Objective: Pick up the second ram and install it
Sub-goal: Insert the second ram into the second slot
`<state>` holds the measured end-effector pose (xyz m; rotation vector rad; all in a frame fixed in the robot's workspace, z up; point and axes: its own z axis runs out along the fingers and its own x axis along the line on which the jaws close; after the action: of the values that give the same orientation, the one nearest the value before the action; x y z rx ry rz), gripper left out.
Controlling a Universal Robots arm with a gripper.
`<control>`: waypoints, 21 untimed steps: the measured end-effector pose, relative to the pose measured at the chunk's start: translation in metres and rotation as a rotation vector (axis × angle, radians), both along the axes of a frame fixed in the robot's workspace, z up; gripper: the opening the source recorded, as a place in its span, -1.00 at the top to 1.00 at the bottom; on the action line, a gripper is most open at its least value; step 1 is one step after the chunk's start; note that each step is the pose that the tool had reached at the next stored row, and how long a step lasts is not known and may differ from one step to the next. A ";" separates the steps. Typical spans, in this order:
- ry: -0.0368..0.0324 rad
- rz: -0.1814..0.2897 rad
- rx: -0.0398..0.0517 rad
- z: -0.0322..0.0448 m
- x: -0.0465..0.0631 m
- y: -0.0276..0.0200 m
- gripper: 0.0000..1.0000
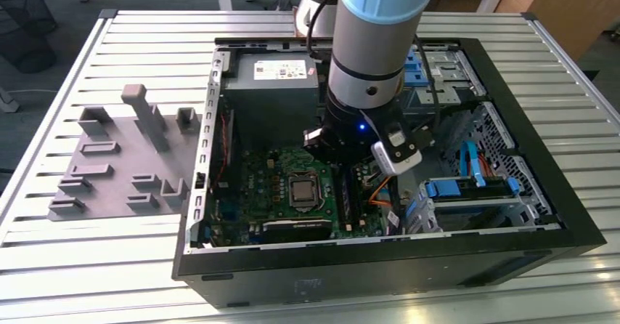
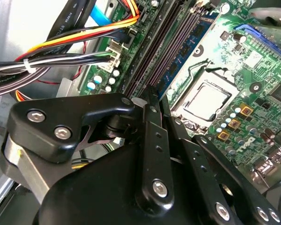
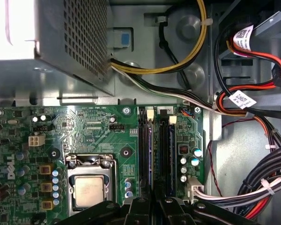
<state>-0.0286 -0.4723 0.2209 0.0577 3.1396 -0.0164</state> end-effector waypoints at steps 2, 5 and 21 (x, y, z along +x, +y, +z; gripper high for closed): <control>0.0000 -0.003 -0.0002 -0.0007 0.000 0.0000 0.72; 0.0000 -0.004 -0.0001 -0.0028 0.000 0.0000 0.72; 0.0000 -0.004 -0.0001 -0.0082 -0.001 -0.0001 0.72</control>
<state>-0.0294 -0.4724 0.2127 0.0647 3.1395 -0.0166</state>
